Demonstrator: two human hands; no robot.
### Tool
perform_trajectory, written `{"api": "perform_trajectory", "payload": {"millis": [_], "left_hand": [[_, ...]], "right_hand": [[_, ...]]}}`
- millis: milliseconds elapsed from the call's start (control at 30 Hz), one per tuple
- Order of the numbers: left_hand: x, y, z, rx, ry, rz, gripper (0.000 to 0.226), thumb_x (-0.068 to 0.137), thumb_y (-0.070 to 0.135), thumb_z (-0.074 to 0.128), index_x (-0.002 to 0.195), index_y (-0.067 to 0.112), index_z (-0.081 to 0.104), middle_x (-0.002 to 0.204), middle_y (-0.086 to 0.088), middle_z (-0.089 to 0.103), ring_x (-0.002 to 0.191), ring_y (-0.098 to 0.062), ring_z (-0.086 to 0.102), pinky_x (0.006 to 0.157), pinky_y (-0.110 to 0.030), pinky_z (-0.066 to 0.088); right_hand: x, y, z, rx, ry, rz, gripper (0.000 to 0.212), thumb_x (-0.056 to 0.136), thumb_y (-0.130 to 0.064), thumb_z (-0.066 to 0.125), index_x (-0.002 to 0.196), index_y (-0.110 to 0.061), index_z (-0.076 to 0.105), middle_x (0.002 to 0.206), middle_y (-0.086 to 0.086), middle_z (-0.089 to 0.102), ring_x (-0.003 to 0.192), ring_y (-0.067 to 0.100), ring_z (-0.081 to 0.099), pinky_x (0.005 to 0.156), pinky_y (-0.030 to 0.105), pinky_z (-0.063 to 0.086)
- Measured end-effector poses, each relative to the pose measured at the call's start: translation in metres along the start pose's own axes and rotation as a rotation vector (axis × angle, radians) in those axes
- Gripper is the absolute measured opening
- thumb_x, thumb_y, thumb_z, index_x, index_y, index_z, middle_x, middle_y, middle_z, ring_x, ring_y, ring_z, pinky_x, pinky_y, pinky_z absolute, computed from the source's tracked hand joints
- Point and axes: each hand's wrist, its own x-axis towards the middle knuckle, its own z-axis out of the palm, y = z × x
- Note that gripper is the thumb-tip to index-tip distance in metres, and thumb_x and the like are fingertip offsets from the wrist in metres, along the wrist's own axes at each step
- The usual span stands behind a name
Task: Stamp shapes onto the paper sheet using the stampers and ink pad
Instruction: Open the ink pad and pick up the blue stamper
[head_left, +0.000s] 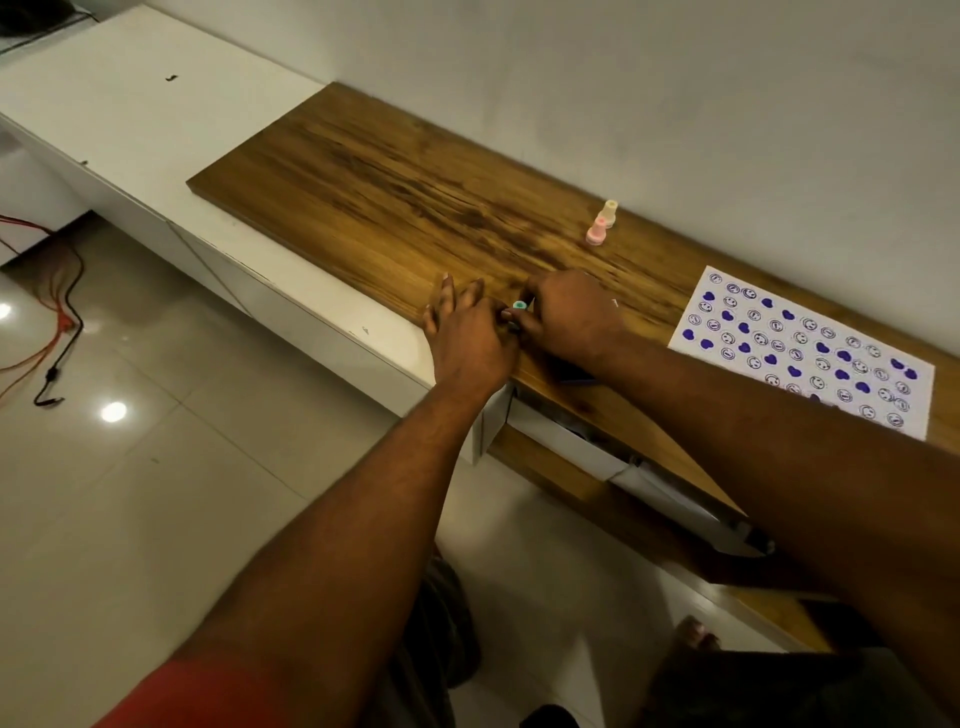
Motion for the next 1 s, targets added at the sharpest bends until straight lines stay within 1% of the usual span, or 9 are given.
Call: {"api": "perform_trajectory", "payload": {"millis": [100,233,500,600,667,733,833,933,1000], "left_hand": [[-0.001,0.002,0.003,0.028,0.003,0.031,0.039,0.097,0.038,0.064,0.135,0.025,0.066,0.169,-0.001,0.033,0.161,-0.029,-0.004,0.127,-0.06,0.002],[0.001,0.001,0.005,0.016,-0.024,0.023,0.038,0.096,0.037,0.067,0.132,0.025,0.067,0.171,-0.003,0.028,0.161,-0.03,-0.01,0.127,-0.061,0.001],[0.001,0.002,0.004,-0.014,-0.061,0.04,0.039,0.098,0.036,0.066,0.136,0.025,0.064,0.173,-0.005,0.023,0.16,-0.032,-0.016,0.126,-0.064,0.0],[0.001,0.001,0.005,-0.037,-0.065,0.037,0.039,0.097,0.042,0.068,0.133,0.028,0.065,0.173,-0.004,0.022,0.16,-0.032,-0.016,0.126,-0.062,-0.001],[0.002,-0.001,0.005,-0.065,-0.063,0.024,0.036,0.096,0.044,0.069,0.129,0.032,0.065,0.172,-0.002,0.023,0.16,-0.03,-0.015,0.126,-0.061,-0.002],[0.004,-0.003,0.006,-0.08,-0.066,0.014,0.037,0.095,0.045,0.07,0.129,0.034,0.063,0.172,0.0,0.024,0.161,-0.028,-0.011,0.126,-0.059,-0.002],[0.005,-0.004,0.005,-0.086,-0.062,0.013,0.047,0.091,0.047,0.073,0.134,0.033,0.06,0.171,-0.001,0.027,0.162,-0.027,-0.006,0.126,-0.058,0.0],[0.002,0.002,0.004,-0.097,-0.011,0.108,0.055,0.089,0.054,0.073,0.137,0.033,0.058,0.17,-0.002,0.03,0.162,-0.028,-0.002,0.126,-0.059,0.001],[-0.001,0.007,0.005,-0.089,-0.001,0.227,0.063,0.084,0.069,0.068,0.137,0.035,0.059,0.171,-0.002,0.029,0.162,-0.028,-0.003,0.125,-0.061,0.001]], "right_hand": [[0.0,0.002,-0.002,-0.02,0.01,-0.018,0.035,0.097,-0.046,0.06,0.101,-0.013,0.071,0.089,0.005,0.071,0.076,0.019,0.063,0.07,0.032,0.05],[0.0,0.004,-0.003,-0.005,-0.054,-0.058,0.035,0.098,-0.043,0.058,0.107,-0.012,0.071,0.095,0.007,0.072,0.082,0.021,0.065,0.078,0.038,0.055],[-0.006,0.01,-0.003,0.025,-0.08,-0.129,0.028,0.099,-0.037,0.058,0.108,-0.013,0.068,0.099,0.007,0.071,0.085,0.021,0.064,0.077,0.038,0.053],[-0.014,0.017,-0.014,0.126,-0.008,-0.058,0.032,0.099,-0.039,0.059,0.116,-0.014,0.069,0.102,0.005,0.073,0.087,0.018,0.065,0.076,0.034,0.054],[-0.026,0.026,-0.023,0.183,0.047,0.017,0.033,0.099,-0.038,0.061,0.121,-0.015,0.069,0.107,0.004,0.074,0.09,0.015,0.066,0.074,0.027,0.051],[-0.044,0.036,-0.028,0.188,0.029,0.064,0.032,0.099,-0.036,0.063,0.124,-0.016,0.067,0.115,0.004,0.073,0.098,0.016,0.067,0.075,0.023,0.049],[-0.073,0.053,-0.026,0.17,-0.038,0.108,0.035,0.099,-0.035,0.064,0.128,-0.015,0.064,0.123,0.01,0.071,0.108,0.022,0.068,0.077,0.022,0.051],[-0.088,0.061,-0.02,0.168,-0.046,0.144,0.034,0.099,-0.035,0.063,0.126,-0.014,0.065,0.121,0.01,0.071,0.105,0.024,0.069,0.072,0.015,0.042],[-0.091,0.059,-0.017,0.173,-0.032,0.155,0.032,0.1,-0.035,0.062,0.125,-0.015,0.066,0.121,0.009,0.072,0.103,0.023,0.069,0.076,0.02,0.045]]}}
